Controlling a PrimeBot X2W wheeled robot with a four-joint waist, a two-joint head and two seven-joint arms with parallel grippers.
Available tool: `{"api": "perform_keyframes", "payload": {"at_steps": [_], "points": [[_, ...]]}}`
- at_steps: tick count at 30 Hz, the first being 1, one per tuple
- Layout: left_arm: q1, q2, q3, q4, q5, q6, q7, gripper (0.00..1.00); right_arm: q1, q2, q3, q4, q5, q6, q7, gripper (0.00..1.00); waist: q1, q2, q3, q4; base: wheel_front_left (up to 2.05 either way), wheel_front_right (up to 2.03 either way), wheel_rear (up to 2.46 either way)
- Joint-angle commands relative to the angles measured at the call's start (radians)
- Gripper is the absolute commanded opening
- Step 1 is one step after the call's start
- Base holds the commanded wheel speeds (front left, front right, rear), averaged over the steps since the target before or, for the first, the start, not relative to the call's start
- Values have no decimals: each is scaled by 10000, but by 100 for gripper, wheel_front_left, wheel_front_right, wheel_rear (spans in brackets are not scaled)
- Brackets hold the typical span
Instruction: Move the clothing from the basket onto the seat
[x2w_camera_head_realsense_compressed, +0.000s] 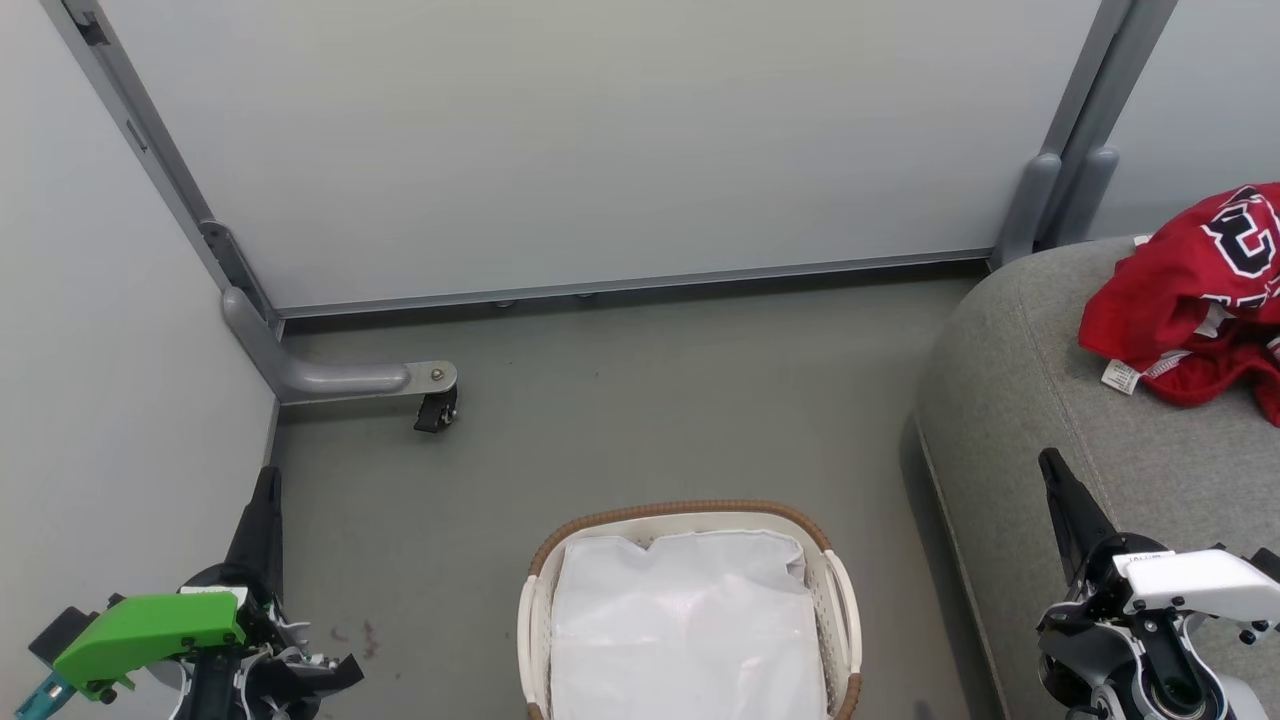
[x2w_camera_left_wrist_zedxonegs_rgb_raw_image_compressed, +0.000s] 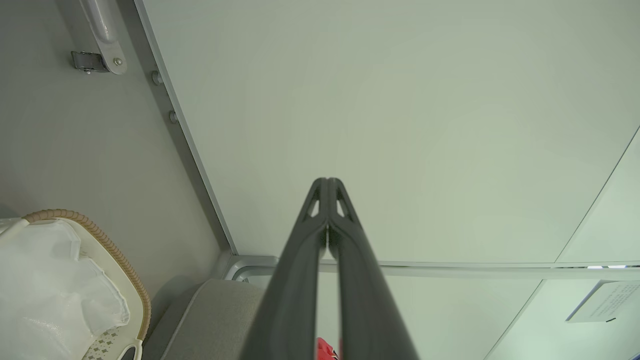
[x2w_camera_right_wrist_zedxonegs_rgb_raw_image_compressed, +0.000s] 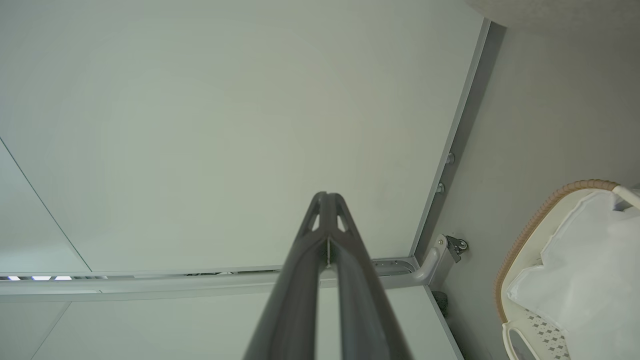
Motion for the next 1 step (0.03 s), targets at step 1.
{"api": "perform_keyframes", "payload": {"at_steps": [1], "points": [[-106,4,42,-10,27,-53,46,0,-79,-60,-21,-29,35,0,30,0,0,0,0,0,0,0,0]]}}
